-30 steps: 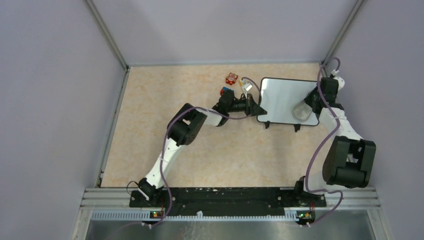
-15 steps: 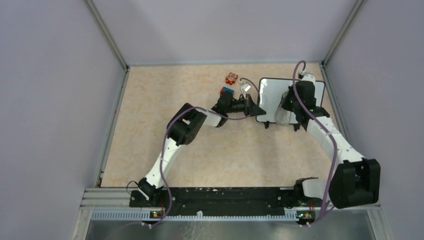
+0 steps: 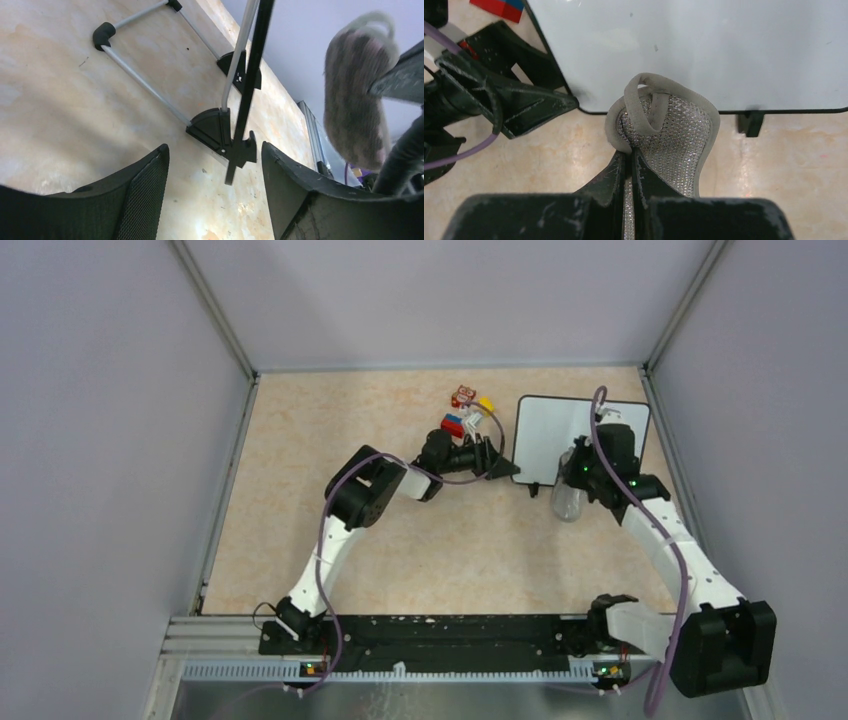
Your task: Erase the whiteboard
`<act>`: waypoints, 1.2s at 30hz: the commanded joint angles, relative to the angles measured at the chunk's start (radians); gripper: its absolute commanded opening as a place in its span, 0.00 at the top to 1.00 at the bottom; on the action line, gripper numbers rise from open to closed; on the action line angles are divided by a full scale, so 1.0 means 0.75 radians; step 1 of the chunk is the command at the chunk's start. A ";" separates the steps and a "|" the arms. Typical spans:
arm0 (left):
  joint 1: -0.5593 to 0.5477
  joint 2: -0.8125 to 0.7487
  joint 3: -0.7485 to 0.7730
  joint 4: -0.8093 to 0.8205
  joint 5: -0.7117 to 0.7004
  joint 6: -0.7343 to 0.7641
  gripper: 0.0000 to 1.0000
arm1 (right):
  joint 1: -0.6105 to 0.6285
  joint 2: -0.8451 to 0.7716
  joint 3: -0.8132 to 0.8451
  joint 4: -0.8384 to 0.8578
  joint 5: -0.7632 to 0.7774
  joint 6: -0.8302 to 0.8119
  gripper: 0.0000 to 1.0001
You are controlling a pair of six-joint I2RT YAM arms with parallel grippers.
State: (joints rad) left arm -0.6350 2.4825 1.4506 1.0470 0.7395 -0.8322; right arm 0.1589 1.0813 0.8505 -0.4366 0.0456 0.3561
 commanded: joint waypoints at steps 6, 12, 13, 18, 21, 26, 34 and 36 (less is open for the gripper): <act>0.053 -0.399 -0.363 0.213 -0.096 0.087 0.14 | 0.343 0.084 -0.143 -0.018 -0.074 0.010 1.00; 0.148 -0.744 -0.737 0.276 -0.156 0.047 0.03 | 0.661 0.202 -0.139 -0.004 0.035 0.039 0.98; 0.160 -0.818 -0.804 0.264 -0.162 0.059 0.01 | 0.709 0.223 -0.135 0.005 0.044 0.047 0.95; 0.205 -1.211 -1.130 0.006 -0.246 0.134 0.01 | 0.803 0.231 -0.148 0.050 0.029 0.062 0.65; 0.212 -1.492 -1.221 -0.245 -0.316 0.206 0.01 | 0.804 0.145 -0.160 0.052 0.021 0.053 0.46; 0.218 -1.894 -1.172 -0.804 -0.465 0.375 0.01 | 0.803 -0.076 -0.096 -0.052 0.107 0.020 0.29; 0.218 -2.269 -0.852 -1.364 -0.681 0.496 0.01 | 0.803 -0.421 0.157 -0.209 0.292 -0.094 0.16; 0.217 -2.299 -0.750 -1.446 -0.700 0.512 0.01 | 0.803 -0.482 0.224 -0.214 0.318 -0.131 0.14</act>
State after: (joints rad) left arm -0.4755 0.8120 0.7429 0.1555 0.2962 -0.5102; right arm 0.7570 0.8055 0.9020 -0.5709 0.2020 0.3283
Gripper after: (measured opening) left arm 0.987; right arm 0.844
